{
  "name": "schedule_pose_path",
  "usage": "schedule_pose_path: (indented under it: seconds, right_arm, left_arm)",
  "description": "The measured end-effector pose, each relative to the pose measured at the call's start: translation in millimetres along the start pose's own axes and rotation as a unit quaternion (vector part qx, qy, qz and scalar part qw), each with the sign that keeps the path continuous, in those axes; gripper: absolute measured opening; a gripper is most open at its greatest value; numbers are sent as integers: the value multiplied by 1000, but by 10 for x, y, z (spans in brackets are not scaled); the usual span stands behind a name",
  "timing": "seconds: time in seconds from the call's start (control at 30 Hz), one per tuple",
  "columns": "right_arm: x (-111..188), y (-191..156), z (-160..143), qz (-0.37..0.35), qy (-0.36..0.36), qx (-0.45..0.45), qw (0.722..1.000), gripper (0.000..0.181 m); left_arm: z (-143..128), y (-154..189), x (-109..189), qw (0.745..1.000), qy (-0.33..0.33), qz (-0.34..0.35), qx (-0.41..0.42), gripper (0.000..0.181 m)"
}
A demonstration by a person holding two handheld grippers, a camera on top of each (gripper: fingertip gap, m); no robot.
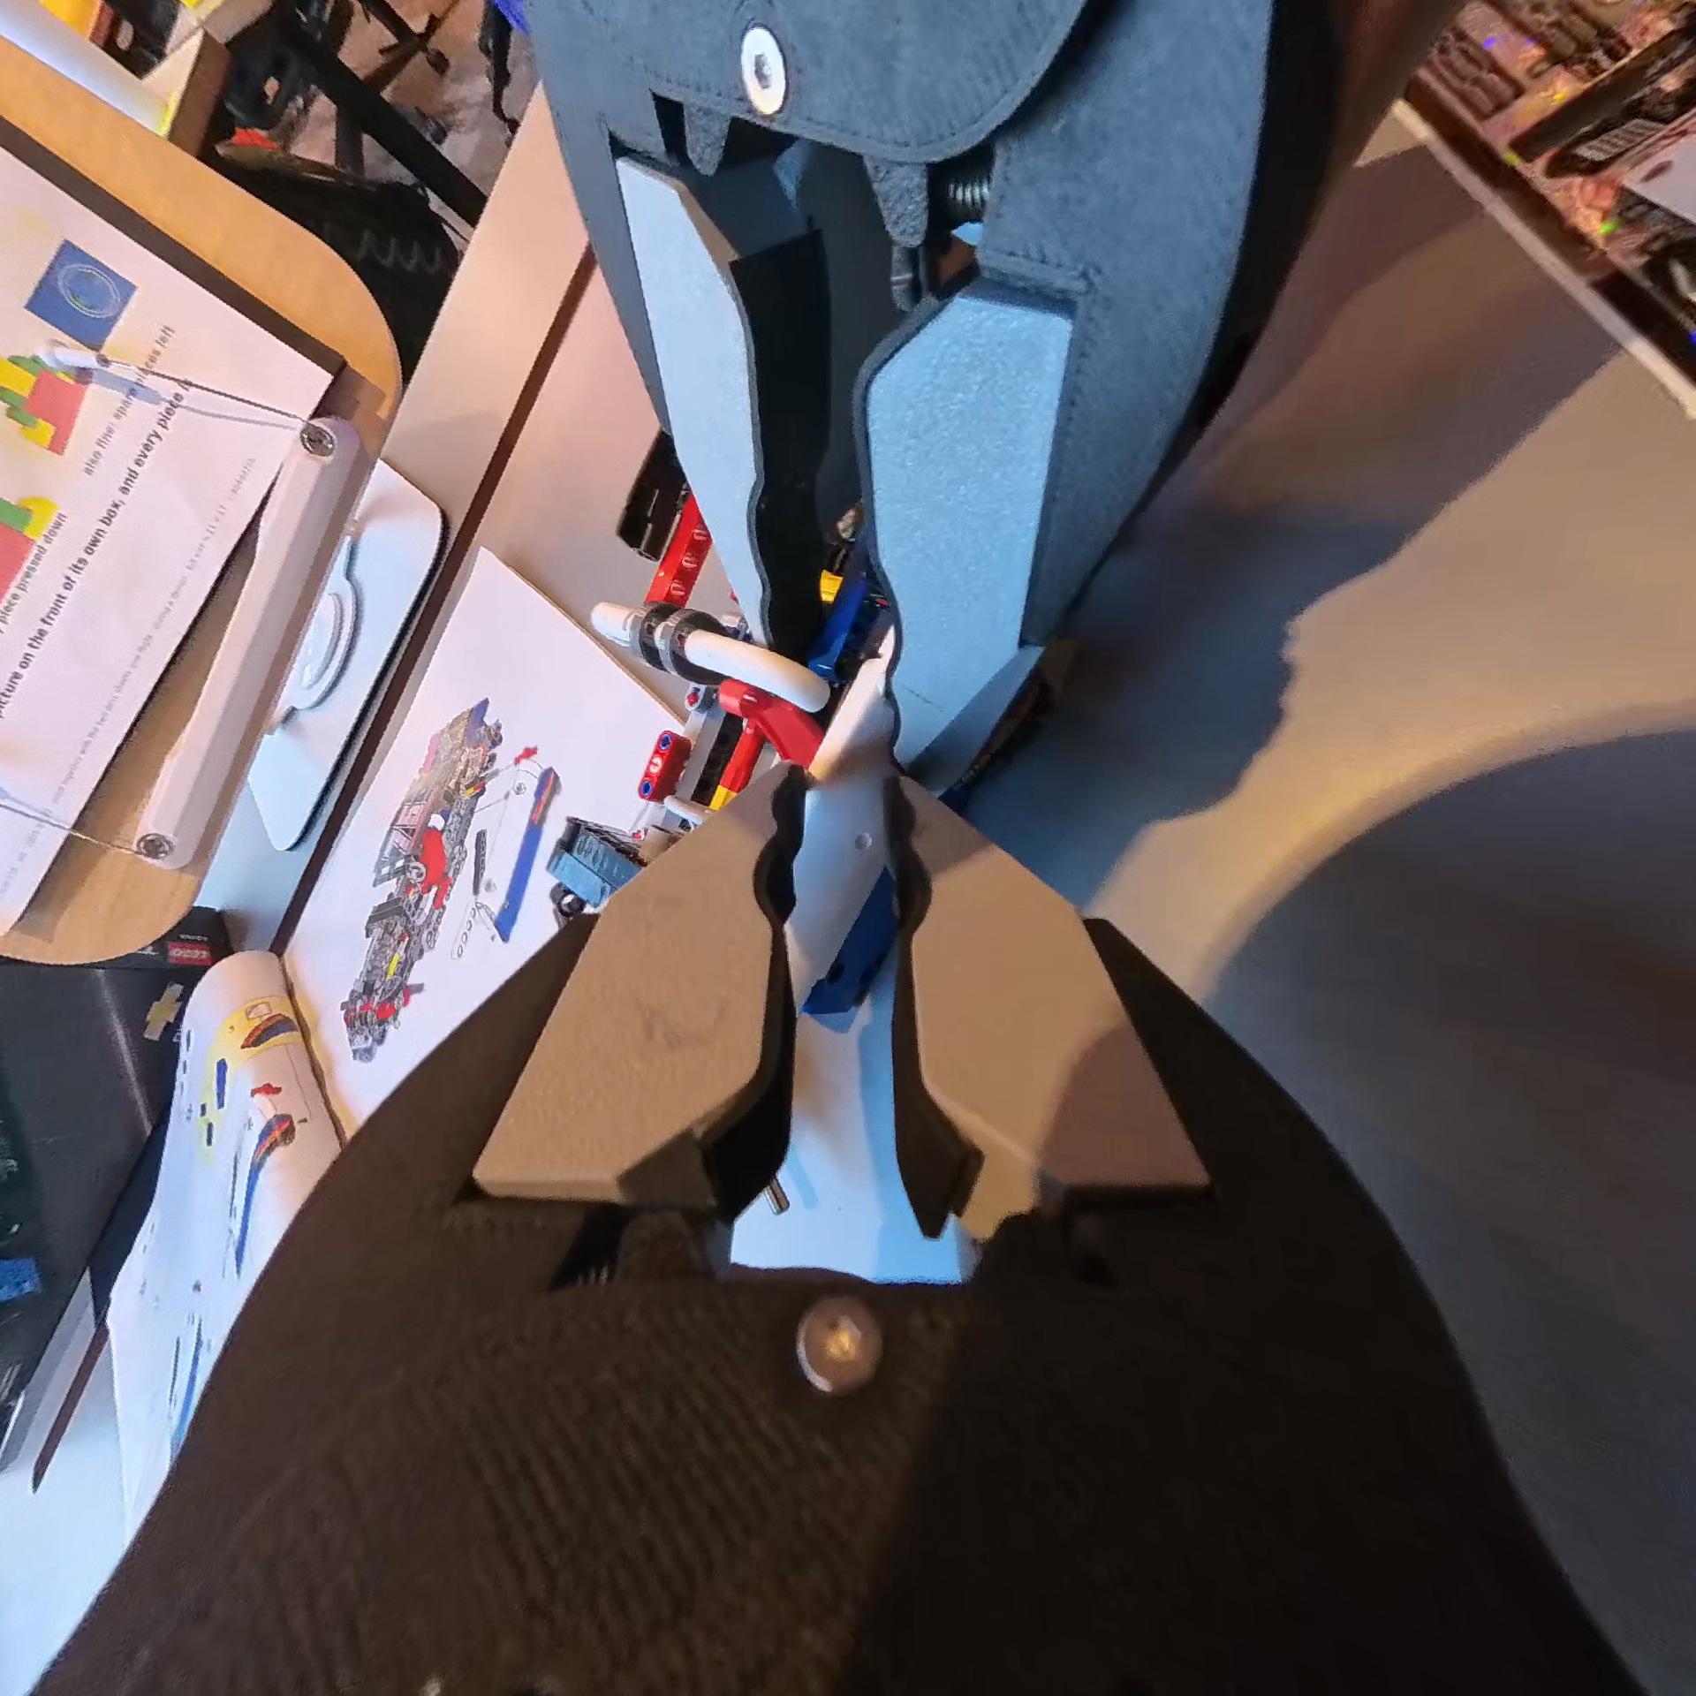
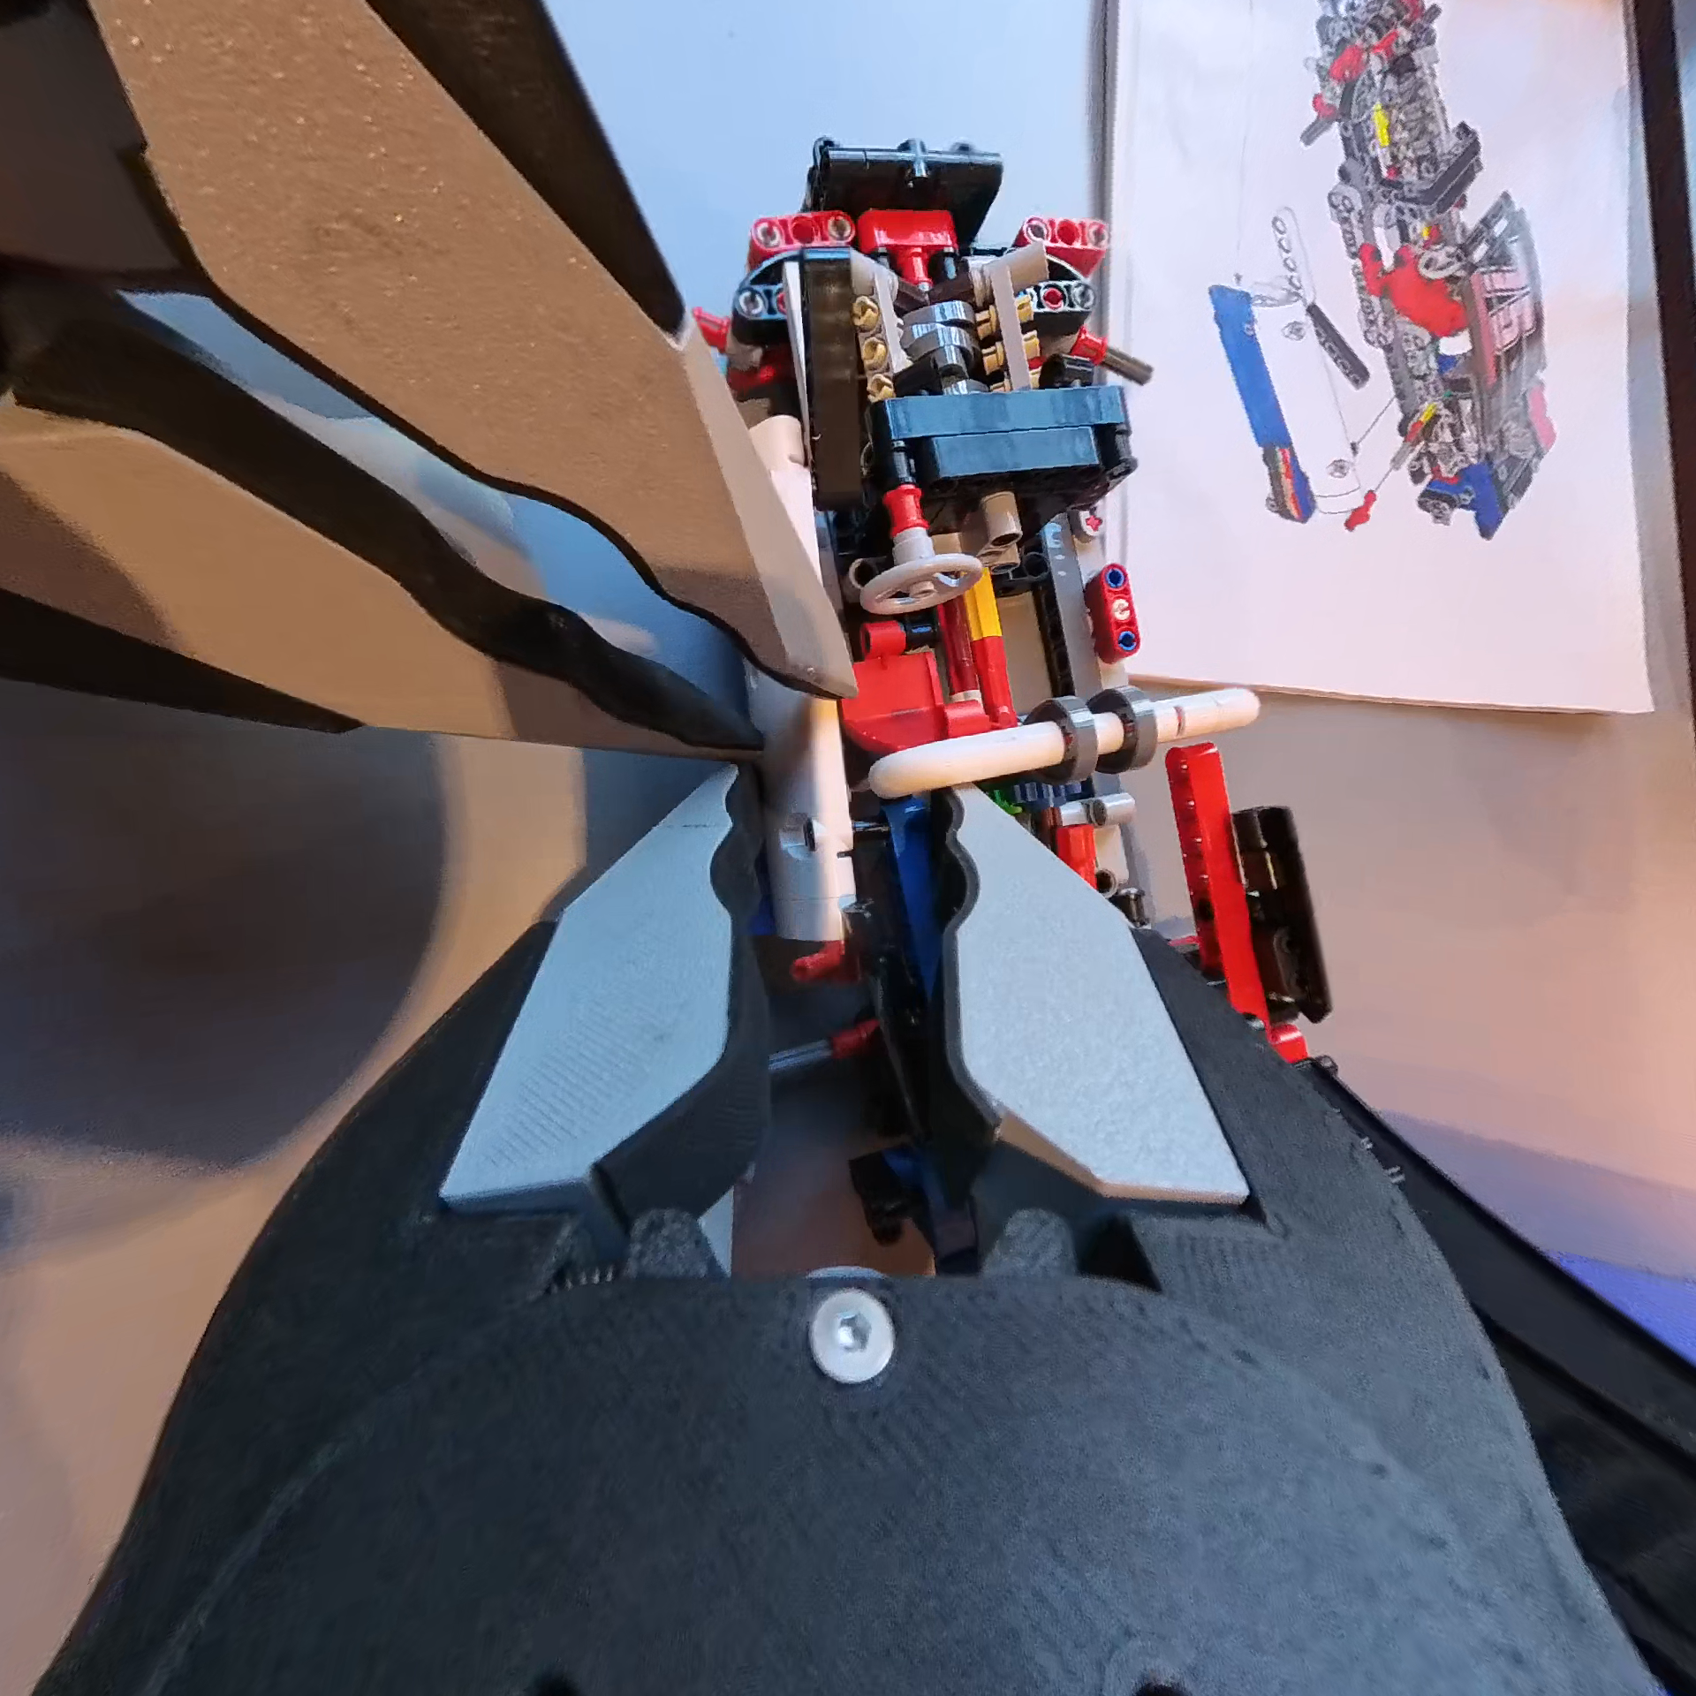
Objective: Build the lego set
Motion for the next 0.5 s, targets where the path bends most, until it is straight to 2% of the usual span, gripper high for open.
schedule_pose_path:
  seconds: [0.17,0.5]
  right_arm:
    - [15,-194,49,1,-4,-8,1000,35]
    - [86,-881,205,-19,-8,-26,999,34]
  left_arm:
    - [-32,105,164,1000,3,-6,3,14]
    - [-125,501,731,1000,7,-26,-11,14]
Point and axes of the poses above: each gripper's, where its closed fingertips meet, x back along the fingers, z out of its top, y = z × x across the jaws, the point moved 2 cm from there along x, back along the fingers, and after that the axes turned 7 degrees about y, right-handed, at the moved point
